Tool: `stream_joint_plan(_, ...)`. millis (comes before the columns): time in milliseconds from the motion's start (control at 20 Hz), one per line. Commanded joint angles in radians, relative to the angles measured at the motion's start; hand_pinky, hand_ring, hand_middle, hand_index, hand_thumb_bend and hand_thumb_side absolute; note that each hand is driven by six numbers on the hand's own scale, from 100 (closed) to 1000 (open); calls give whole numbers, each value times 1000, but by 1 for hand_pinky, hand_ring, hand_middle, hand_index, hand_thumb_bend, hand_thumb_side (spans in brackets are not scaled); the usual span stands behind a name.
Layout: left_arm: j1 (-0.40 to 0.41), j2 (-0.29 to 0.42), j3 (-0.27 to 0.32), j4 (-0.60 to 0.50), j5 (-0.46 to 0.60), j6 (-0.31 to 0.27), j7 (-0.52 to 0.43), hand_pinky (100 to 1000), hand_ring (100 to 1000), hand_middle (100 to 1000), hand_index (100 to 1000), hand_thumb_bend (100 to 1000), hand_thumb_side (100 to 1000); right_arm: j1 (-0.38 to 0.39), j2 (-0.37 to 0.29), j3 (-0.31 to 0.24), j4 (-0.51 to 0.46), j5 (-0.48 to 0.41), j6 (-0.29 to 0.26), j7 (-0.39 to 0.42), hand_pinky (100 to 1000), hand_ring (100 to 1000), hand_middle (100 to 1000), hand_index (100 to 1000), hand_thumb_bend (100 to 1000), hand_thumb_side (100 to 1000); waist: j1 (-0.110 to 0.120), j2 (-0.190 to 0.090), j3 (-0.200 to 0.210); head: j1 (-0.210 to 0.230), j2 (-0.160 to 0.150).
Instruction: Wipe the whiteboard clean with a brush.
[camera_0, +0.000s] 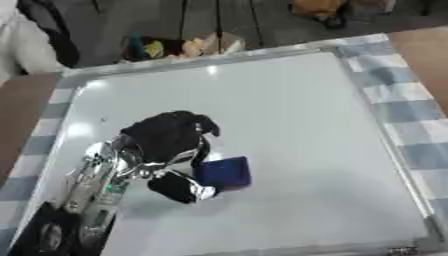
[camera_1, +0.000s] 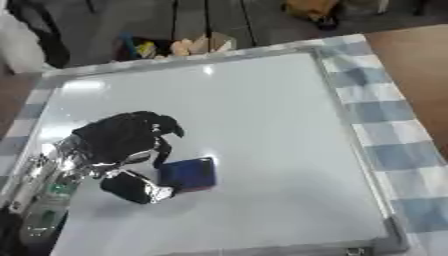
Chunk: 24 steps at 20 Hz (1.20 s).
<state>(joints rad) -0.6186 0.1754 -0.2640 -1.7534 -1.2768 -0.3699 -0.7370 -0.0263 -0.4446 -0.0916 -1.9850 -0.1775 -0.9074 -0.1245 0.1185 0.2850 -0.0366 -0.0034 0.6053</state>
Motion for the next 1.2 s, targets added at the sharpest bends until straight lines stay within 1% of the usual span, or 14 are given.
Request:
stream_joint_plan(50, -24, 4, 5, 2, -15, -150, -147, 906, 926, 814, 457, 331, 853, -4, -23, -5, -15, -1, 4, -3, 815, 833, 629, 908, 100, 932, -3, -22, 0, -6, 3)
stream_joint_plan(300, -38, -8, -5, 38, -41, -192, -169, 907, 921, 808, 452, 360, 872, -6, -27, -7, -15, -6, 13, -3, 816, 834, 628, 909, 100, 932, 3, -23, 1, -5, 3)
stream_joint_plan(600, -44, -20, -14, 70, -58, -239, -170, 898, 912, 798, 446, 358, 881, -10, -27, -8, -15, -10, 20, -1, 817, 835, 627, 910, 100, 934, 5, -21, -2, -6, 0)
stream_joint_plan(800, -45, -25, -21, 78, -57, -248, -170, 890, 906, 795, 446, 352, 884, -12, -25, -7, -15, -11, 21, 1, 818, 835, 626, 910, 100, 934, 5, -19, -6, -5, -2)
stream_joint_plan(1050, -41, -29, -31, 81, -55, -252, -170, 878, 888, 768, 444, 341, 873, -14, -22, -5, -15, -10, 22, 5, 818, 836, 624, 910, 100, 935, 2, -15, -9, -6, -3)
stream_joint_plan(1200, -40, -30, -33, 80, -57, -252, -170, 875, 881, 758, 441, 358, 872, -14, -20, -5, -15, -8, 22, 6, 819, 836, 623, 909, 100, 935, 1, -14, -10, -5, -2)
